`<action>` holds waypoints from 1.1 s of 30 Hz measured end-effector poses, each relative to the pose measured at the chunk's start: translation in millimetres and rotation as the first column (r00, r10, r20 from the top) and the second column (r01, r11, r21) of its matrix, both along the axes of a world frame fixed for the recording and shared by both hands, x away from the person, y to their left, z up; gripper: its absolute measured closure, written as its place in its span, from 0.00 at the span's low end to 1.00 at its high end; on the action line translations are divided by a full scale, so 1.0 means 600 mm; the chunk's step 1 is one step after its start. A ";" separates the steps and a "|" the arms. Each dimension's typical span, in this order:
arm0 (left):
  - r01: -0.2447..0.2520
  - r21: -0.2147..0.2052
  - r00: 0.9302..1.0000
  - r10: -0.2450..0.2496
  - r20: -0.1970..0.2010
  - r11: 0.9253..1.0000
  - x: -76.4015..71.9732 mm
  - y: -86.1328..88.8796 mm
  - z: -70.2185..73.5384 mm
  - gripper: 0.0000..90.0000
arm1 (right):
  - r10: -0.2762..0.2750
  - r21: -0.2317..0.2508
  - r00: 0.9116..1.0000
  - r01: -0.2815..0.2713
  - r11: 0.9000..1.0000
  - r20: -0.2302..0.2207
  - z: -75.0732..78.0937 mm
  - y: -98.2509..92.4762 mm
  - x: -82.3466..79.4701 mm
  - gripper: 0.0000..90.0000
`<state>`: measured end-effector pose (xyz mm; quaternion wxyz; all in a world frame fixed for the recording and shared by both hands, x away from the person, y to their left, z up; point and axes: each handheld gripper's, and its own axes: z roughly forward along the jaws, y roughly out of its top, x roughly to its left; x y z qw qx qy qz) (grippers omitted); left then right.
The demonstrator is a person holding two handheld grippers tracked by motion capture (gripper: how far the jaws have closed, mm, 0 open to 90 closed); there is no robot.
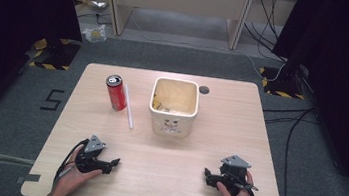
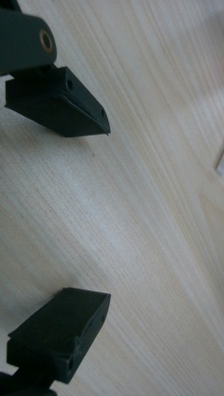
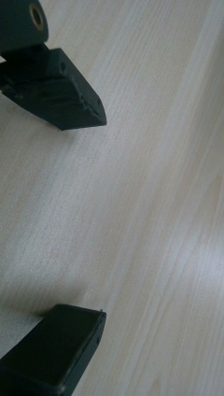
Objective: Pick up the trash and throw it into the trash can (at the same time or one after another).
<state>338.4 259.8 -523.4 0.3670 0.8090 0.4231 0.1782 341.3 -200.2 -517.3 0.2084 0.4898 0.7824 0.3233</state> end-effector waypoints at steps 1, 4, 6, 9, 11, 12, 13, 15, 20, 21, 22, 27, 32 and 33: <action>0.001 0.002 1.000 -0.001 -0.001 1.000 0.000 0.000 0.000 0.17 | -0.001 -0.001 1.000 0.001 1.000 0.000 0.000 0.000 0.000 0.08; 0.002 0.003 1.000 -0.002 -0.001 1.000 0.000 0.000 0.000 0.17 | -0.002 -0.001 1.000 0.002 1.000 0.001 0.000 0.001 0.000 0.08; 0.002 0.003 1.000 -0.002 -0.001 1.000 0.000 0.000 0.000 0.17 | -0.003 -0.001 1.000 0.003 1.000 0.001 0.000 0.001 0.000 0.08; 0.002 0.002 1.000 -0.002 -0.001 1.000 0.000 0.000 0.000 0.17 | -0.003 -0.001 1.000 0.003 1.000 0.001 0.000 0.001 0.000 0.08; 0.001 0.001 1.000 -0.001 0.000 1.000 0.000 0.000 0.000 0.17 | -0.003 0.000 1.000 0.003 1.000 0.001 0.000 0.001 0.000 0.08; 0.001 0.001 1.000 -0.001 0.000 1.000 0.000 0.000 0.000 0.17 | -0.003 -0.001 1.000 0.003 1.000 0.001 0.000 0.001 0.000 0.08; 0.001 0.001 1.000 -0.001 0.000 1.000 0.000 0.000 0.000 0.17 | -0.003 -0.001 1.000 0.003 1.000 0.001 0.000 0.001 0.000 0.08; 0.001 -0.006 1.000 -0.001 -0.004 1.000 0.000 0.002 0.000 0.17 | -0.003 -0.001 1.000 0.003 1.000 -0.001 0.000 0.000 0.000 0.07; -0.016 -0.026 1.000 0.016 -0.007 1.000 0.002 0.005 0.000 0.17 | -0.010 -0.002 1.000 0.010 1.000 -0.001 0.000 0.001 -0.001 0.07; -0.024 -0.040 1.000 0.023 -0.011 0.999 0.003 0.008 0.000 0.18 | -0.013 -0.001 1.000 0.013 1.000 0.000 0.000 0.002 -0.001 0.08; -0.028 -0.048 1.000 0.027 -0.015 0.998 0.003 0.010 0.001 0.18 | -0.016 0.001 1.000 0.016 1.000 -0.001 0.000 0.002 -0.002 0.08; -0.042 -0.040 0.999 0.041 -0.021 0.998 0.006 0.015 0.004 0.20 | -0.016 0.001 1.000 0.016 1.000 -0.001 0.000 0.002 -0.002 0.08; -0.087 -0.071 0.996 0.087 -0.003 0.994 0.015 0.026 0.017 0.21 | -0.015 0.001 1.000 0.015 1.000 -0.001 0.000 0.002 -0.002 0.08; -0.093 -0.077 0.996 0.093 0.002 0.993 0.018 0.030 0.020 0.21 | -0.015 0.001 1.000 0.015 1.000 -0.001 0.000 0.002 -0.002 0.08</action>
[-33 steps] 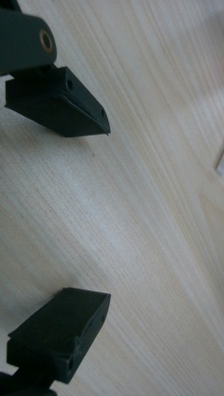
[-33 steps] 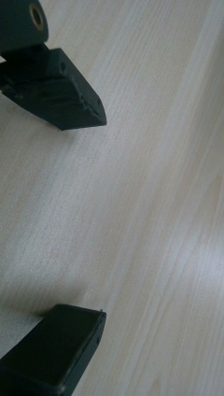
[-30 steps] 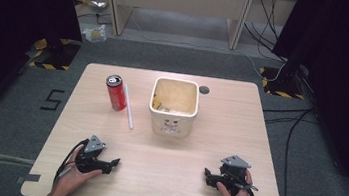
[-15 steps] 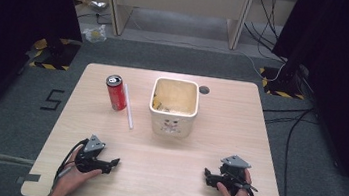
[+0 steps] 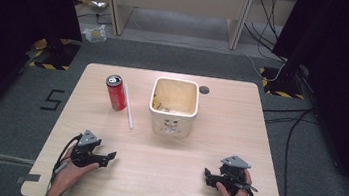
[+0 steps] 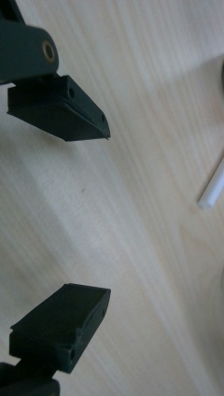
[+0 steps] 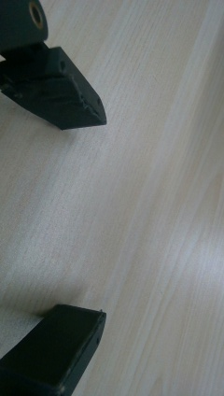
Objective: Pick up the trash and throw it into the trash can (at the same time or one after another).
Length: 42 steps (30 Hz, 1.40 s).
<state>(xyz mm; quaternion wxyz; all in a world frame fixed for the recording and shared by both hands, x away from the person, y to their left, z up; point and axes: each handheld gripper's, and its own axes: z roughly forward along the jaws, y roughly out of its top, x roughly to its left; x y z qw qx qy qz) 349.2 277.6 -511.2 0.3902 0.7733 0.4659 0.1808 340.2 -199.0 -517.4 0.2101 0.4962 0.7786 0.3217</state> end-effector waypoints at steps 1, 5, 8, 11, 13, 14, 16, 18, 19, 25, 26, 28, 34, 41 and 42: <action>-0.008 -0.002 1.000 0.008 0.004 1.000 0.003 0.003 0.004 0.21 | -0.001 0.000 1.000 0.001 1.000 0.000 0.000 0.000 0.000 0.08; -0.036 -0.012 0.999 0.037 0.028 0.999 0.015 0.009 0.018 0.21 | -0.001 0.000 1.000 0.001 1.000 0.000 0.000 0.000 0.000 0.08; -0.047 -0.014 0.998 0.047 0.038 0.999 0.024 0.011 0.024 0.21 | 0.001 -0.001 1.000 -0.001 1.000 0.002 0.000 0.000 0.000 0.08; -0.051 -0.017 0.998 0.051 0.044 0.999 0.033 0.011 0.032 0.21 | 0.001 -0.001 1.000 -0.001 1.000 0.003 0.000 0.000 0.000 0.08; -0.051 -0.019 0.997 0.051 0.049 0.999 0.039 0.011 0.037 0.21 | 0.001 -0.002 1.000 -0.001 1.000 0.003 0.000 0.000 0.000 0.08; -0.052 -0.022 0.997 0.053 0.049 0.998 0.043 0.011 0.039 0.21 | 0.001 -0.001 1.000 -0.001 1.000 0.003 0.000 0.000 0.000 0.08; -0.059 -0.016 0.997 0.059 0.048 0.998 0.051 0.011 0.042 0.21 | 0.000 -0.002 1.000 0.000 1.000 0.003 0.000 0.000 0.000 0.08; -0.067 -0.015 0.997 0.068 0.048 0.998 0.059 0.011 0.043 0.21 | 0.002 -0.003 1.000 -0.001 1.000 0.004 0.000 0.000 0.000 0.08; -0.070 -0.013 0.996 0.071 0.047 0.997 0.063 0.011 0.044 0.21 | 0.001 -0.003 1.000 -0.001 1.000 0.004 0.000 0.000 0.000 0.08; -0.096 -0.010 0.994 0.096 0.046 0.995 0.084 0.017 0.046 0.21 | 0.001 -0.003 1.000 -0.001 1.000 0.006 0.000 0.000 0.000 0.08; -0.098 -0.012 0.994 0.098 0.047 0.995 0.087 0.017 0.047 0.21 | 0.001 -0.003 1.000 -0.001 1.000 0.006 0.000 0.000 0.000 0.08; -0.104 -0.015 0.993 0.105 0.048 0.994 0.093 0.019 0.049 0.21 | 0.001 -0.003 1.000 -0.001 1.000 0.005 0.000 0.000 0.000 0.08; -0.114 -0.021 0.992 0.115 0.055 0.993 0.109 0.019 0.055 0.21 | 0.001 -0.003 1.000 -0.001 1.000 0.006 0.000 0.000 0.000 0.08; -0.152 -0.045 0.985 0.156 0.076 0.987 0.144 0.023 0.070 0.21 | 0.001 -0.003 1.000 -0.001 1.000 0.006 0.000 0.000 0.000 0.08; -0.156 -0.045 0.984 0.159 0.077 0.987 0.148 0.023 0.072 0.21 | 0.001 -0.003 1.000 -0.001 1.000 0.005 0.000 0.000 0.000 0.08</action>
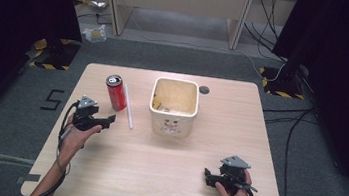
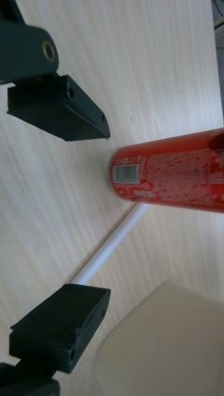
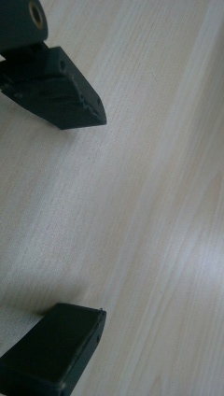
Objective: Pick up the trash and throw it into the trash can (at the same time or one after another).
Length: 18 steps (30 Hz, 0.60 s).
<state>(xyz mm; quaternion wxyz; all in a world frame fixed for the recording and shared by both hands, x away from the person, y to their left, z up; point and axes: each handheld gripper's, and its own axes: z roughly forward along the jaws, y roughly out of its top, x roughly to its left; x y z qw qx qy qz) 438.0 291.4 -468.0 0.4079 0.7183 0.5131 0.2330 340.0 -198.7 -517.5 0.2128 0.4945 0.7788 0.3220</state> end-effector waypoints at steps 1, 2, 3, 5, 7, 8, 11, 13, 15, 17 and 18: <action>-0.004 -0.003 1.000 0.004 0.002 1.000 0.004 -0.001 0.001 0.21 | 0.000 0.000 1.000 0.000 1.000 0.000 0.000 0.000 0.000 0.08; -0.004 -0.003 1.000 0.004 0.002 1.000 0.004 -0.001 0.001 0.21 | 0.000 0.000 1.000 0.000 1.000 0.000 0.000 0.000 0.000 0.08; -0.007 0.002 1.000 0.007 0.008 1.000 0.012 -0.004 0.003 0.21 | 0.000 0.000 1.000 0.000 1.000 0.000 0.000 0.000 0.000 0.08; -0.006 0.006 1.000 0.006 0.008 1.000 0.020 -0.007 0.004 0.21 | 0.000 0.000 1.000 0.000 1.000 -0.001 0.000 0.000 0.000 0.08; -0.011 0.010 1.000 0.011 0.007 1.000 0.028 -0.009 0.004 0.21 | 0.000 0.000 1.000 0.000 1.000 0.001 0.000 0.000 0.000 0.08; -0.011 0.010 1.000 0.011 0.007 1.000 0.028 -0.009 0.004 0.21 | 0.000 0.000 1.000 0.000 1.000 0.000 0.000 0.000 0.000 0.08; -0.007 0.015 1.000 0.007 0.003 1.000 0.043 -0.013 0.006 0.21 | 0.000 0.000 1.000 0.000 1.000 0.000 0.000 0.000 0.000 0.08; -0.010 0.018 1.000 0.010 0.008 1.000 0.050 -0.015 0.008 0.21 | 0.000 0.000 1.000 0.000 1.000 0.000 0.000 0.000 0.000 0.08; -0.016 0.014 1.000 0.016 0.014 1.000 0.057 -0.016 0.008 0.21 | 0.000 0.000 1.000 0.000 1.000 0.000 0.000 0.000 0.000 0.08; -0.019 0.014 1.000 0.019 0.013 1.000 0.063 -0.017 0.007 0.21 | 0.000 0.000 1.000 0.000 1.000 0.000 0.000 0.000 0.000 0.08; -0.019 0.014 1.000 0.019 0.013 1.000 0.063 -0.017 0.007 0.21 | 0.000 0.000 1.000 0.000 1.000 0.000 0.000 0.000 0.000 0.08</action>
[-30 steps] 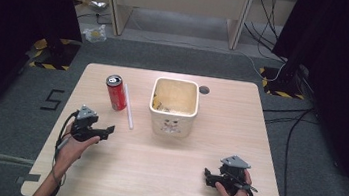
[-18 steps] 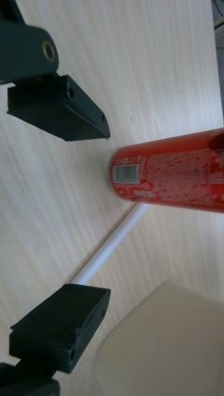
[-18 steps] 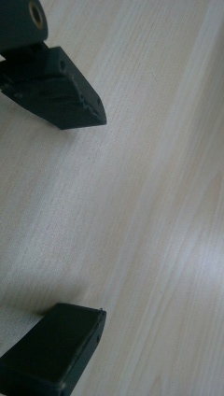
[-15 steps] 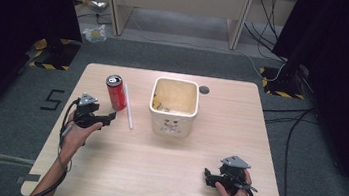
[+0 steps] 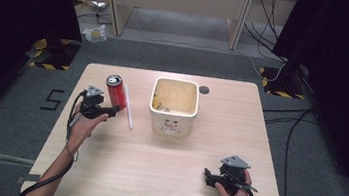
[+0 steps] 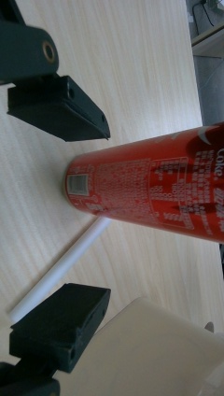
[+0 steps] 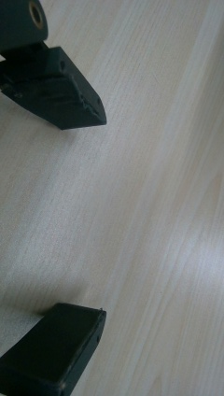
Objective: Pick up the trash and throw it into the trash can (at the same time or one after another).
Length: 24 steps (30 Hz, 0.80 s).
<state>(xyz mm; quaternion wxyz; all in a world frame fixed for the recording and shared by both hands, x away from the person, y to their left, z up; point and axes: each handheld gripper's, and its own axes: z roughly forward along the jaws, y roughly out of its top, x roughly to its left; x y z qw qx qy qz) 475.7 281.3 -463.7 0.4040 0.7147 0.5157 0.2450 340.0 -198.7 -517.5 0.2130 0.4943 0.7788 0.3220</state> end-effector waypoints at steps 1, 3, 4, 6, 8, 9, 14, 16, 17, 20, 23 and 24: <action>-0.001 0.004 1.000 0.001 -0.001 1.000 0.003 0.000 -0.001 0.21 | 0.000 0.000 1.000 0.000 1.000 0.000 0.000 0.000 0.000 0.08; -0.006 -0.007 1.000 0.006 -0.009 1.000 0.010 0.001 -0.005 0.21 | 0.002 0.000 1.000 -0.002 1.000 0.000 0.000 0.000 0.000 0.08; -0.009 -0.009 1.000 0.008 -0.011 1.000 0.012 0.001 -0.006 0.21 | 0.003 -0.001 1.000 -0.003 1.000 0.000 0.000 0.000 0.000 0.08; -0.011 -0.010 1.000 0.010 -0.013 1.000 0.014 0.002 -0.007 0.21 | 0.003 -0.001 1.000 -0.003 1.000 0.000 0.000 0.000 0.000 0.08; -0.010 -0.008 1.000 0.010 -0.016 1.000 0.017 0.002 -0.009 0.21 | 0.004 -0.001 1.000 -0.004 1.000 0.000 0.000 0.000 0.000 0.08; -0.010 -0.008 1.000 0.010 -0.016 1.000 0.018 0.002 -0.010 0.22 | 0.004 -0.001 1.000 -0.004 1.000 0.000 0.000 0.000 0.000 0.08; -0.018 -0.016 1.000 0.018 -0.015 1.000 0.025 0.003 -0.012 0.22 | 0.003 -0.001 1.000 -0.003 1.000 0.000 0.000 0.000 0.000 0.08; -0.018 -0.017 1.000 0.018 -0.015 1.000 0.027 0.003 -0.012 0.22 | 0.004 -0.001 1.000 -0.004 1.000 0.001 0.000 0.000 0.000 0.08; -0.019 -0.015 1.000 0.019 -0.016 1.000 0.029 0.003 -0.012 0.22 | 0.003 -0.001 1.000 -0.003 1.000 0.000 0.000 0.000 0.000 0.08; -0.017 -0.016 1.000 0.016 -0.012 1.000 0.033 0.001 -0.010 0.22 | 0.003 -0.001 1.000 -0.003 1.000 0.000 0.000 0.000 0.000 0.08; -0.020 -0.014 1.000 0.020 -0.002 1.000 0.038 -0.001 -0.007 0.22 | 0.004 -0.001 1.000 -0.004 1.000 0.001 0.000 0.000 0.000 0.08; -0.024 -0.011 1.000 0.024 0.001 1.000 0.041 -0.002 -0.006 0.22 | 0.004 -0.001 1.000 -0.004 1.000 0.001 0.000 0.000 0.000 0.08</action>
